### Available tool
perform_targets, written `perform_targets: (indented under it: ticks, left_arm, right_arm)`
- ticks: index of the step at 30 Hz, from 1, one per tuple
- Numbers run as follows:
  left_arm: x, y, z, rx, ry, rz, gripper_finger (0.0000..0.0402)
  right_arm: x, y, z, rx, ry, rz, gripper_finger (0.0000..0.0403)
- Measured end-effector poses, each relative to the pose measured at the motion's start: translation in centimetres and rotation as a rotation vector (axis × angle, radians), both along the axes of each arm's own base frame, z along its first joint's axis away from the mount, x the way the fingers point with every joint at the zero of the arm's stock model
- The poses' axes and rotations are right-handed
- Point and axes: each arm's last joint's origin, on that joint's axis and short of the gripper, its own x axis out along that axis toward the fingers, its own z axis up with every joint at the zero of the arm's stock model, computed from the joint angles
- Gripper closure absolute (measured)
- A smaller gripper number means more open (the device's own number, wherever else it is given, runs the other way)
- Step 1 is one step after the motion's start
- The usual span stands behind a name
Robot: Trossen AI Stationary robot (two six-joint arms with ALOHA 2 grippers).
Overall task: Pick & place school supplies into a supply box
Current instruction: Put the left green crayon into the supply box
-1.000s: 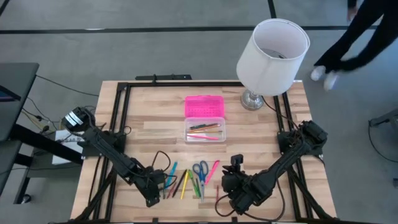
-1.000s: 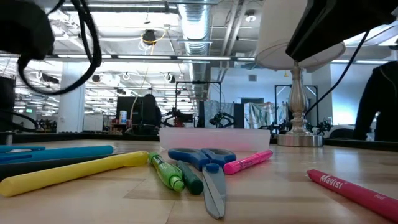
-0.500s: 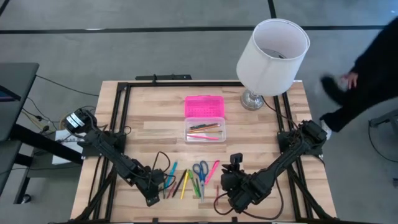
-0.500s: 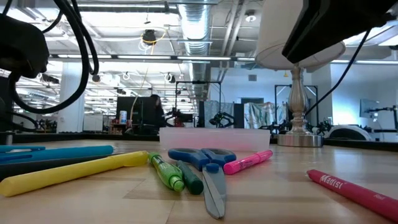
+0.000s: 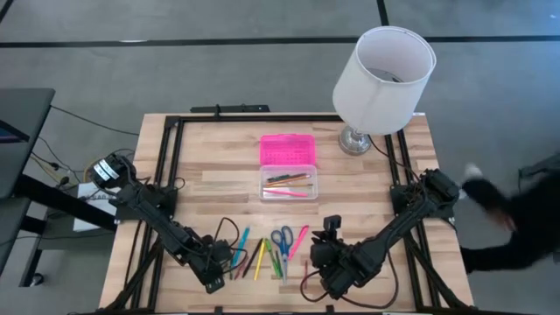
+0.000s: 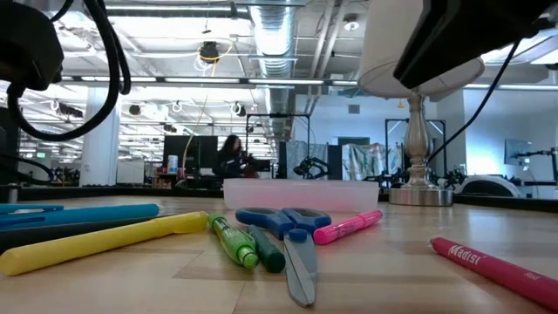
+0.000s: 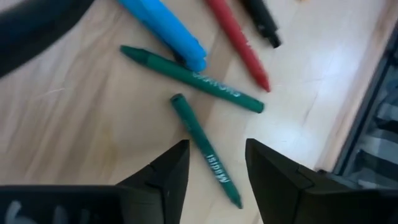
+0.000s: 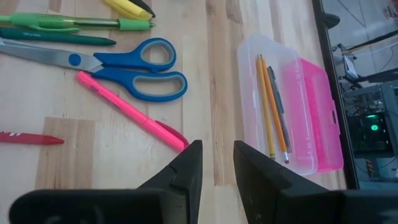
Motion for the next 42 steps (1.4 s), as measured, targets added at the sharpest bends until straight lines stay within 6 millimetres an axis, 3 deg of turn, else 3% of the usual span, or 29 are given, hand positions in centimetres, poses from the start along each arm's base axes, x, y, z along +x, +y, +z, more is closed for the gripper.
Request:
perform_targets:
  ticks: [13,18,24,28,35,42]
  left_arm:
    - [-0.3,0.2,-0.2,0.020,0.045,0.027,0.0256]
    - [0.7,-0.7,-0.9,0.043,0.108,-0.014,0.0256]
    - [1.6,-1.3,0.3,0.149,0.203,-0.053,0.0256]
    - [2.1,-1.7,0.9,0.137,0.166,-0.051,0.0256]
    - [2.2,-1.7,-0.3,0.153,0.227,-0.061,0.0256]
    - [2.0,-1.4,0.2,0.197,0.200,-0.088,0.0256]
  right_arm:
    - [0.0,0.0,0.0,0.000,0.000,0.000,0.0317]
    - [0.0,0.0,0.0,0.002,-0.001,0.000,0.0317]
    - [0.0,0.1,0.0,0.012,0.000,0.001,0.0317]
    - [0.0,0.1,0.0,0.021,0.007,0.003,0.0317]
    - [0.0,0.1,0.0,0.022,0.006,0.003,0.0317]
    - [0.2,-0.1,0.0,0.027,0.003,-0.003,0.0317]
